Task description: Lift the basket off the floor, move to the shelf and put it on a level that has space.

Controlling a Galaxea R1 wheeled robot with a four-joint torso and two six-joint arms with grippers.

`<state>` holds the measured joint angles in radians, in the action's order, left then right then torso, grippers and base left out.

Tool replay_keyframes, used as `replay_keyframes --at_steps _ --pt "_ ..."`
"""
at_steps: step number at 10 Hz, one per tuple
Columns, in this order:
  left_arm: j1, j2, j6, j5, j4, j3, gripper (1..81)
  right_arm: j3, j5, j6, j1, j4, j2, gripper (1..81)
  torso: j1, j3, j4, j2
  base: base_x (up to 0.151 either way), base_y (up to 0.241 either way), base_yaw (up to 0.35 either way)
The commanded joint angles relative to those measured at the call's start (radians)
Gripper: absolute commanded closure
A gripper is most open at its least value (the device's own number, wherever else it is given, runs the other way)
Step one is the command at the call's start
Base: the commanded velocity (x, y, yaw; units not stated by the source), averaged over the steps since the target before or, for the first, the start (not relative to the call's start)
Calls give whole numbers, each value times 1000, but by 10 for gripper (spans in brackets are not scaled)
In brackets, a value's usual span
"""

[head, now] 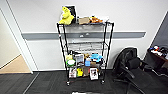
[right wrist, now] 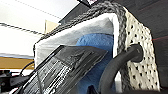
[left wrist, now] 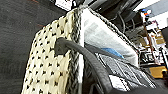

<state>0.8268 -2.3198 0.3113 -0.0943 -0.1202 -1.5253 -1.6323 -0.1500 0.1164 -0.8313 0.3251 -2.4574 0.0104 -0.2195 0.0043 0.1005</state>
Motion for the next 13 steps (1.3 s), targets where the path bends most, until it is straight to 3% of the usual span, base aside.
replay_keyframes --at_steps 1,6,13 --pt "-131 68 -1 48 -27 120 811 167 7 -1 155 35 84 811 0 0 0 0 0 0 0" --pt "-133 98 -4 87 -23 172 811 255 7 22 194 37 144 811 0 0 0 0 0 0 0" --pt "-137 166 -4 122 -18 269 811 324 30 23 206 38 180 811 -3 1 0 1 86 0 0"
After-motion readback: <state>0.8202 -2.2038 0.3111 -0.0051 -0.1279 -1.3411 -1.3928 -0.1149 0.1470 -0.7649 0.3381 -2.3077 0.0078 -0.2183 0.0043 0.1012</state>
